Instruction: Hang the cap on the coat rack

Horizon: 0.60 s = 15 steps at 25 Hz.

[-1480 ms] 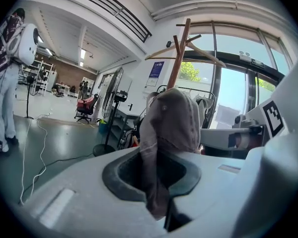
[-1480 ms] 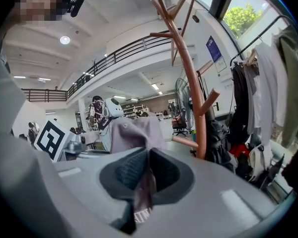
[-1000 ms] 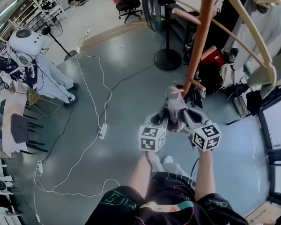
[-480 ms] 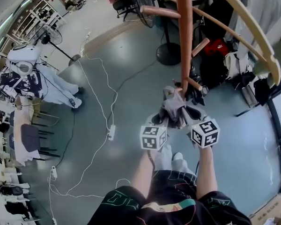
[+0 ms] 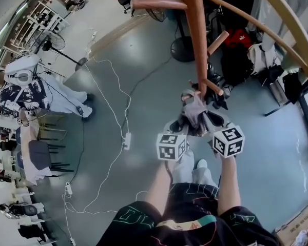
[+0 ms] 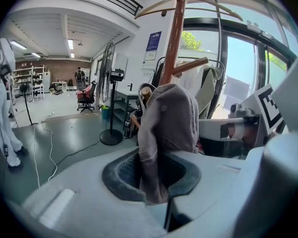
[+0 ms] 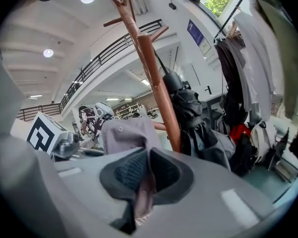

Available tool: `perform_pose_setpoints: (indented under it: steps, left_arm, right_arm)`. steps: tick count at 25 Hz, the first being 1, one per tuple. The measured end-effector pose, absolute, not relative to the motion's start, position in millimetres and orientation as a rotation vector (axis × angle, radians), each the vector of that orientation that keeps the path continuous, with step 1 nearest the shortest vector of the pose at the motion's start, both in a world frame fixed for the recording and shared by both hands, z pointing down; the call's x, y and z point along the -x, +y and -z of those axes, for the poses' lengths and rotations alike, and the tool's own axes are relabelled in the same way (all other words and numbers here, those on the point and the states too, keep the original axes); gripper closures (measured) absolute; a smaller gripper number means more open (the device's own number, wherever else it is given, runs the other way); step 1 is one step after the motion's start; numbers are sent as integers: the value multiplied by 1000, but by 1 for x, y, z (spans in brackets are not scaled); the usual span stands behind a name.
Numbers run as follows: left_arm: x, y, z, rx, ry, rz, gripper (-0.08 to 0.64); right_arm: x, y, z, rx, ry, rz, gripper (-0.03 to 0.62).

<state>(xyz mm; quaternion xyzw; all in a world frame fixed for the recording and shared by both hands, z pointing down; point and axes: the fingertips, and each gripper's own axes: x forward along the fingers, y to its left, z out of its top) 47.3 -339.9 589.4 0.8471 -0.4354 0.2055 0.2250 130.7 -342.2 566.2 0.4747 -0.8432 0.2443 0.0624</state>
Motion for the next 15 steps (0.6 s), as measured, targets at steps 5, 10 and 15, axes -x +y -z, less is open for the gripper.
perform_pose_setpoints:
  steps: [5,10,15]
  left_arm:
    - [-54,-343,-597,-2345,-1167,-597,502]
    - [-65,-346,-605,-2360,-1123,-624,502]
    - [-78,-346,-619,-2356,-1077,-629,502]
  right_arm:
    - [-139,-346,-577,-1474,-2528,-784,563]
    - [-149,-347,-586,-1523,-2501,-818,563]
    - [-162,-341,-598,-1564,-2457,-836,563]
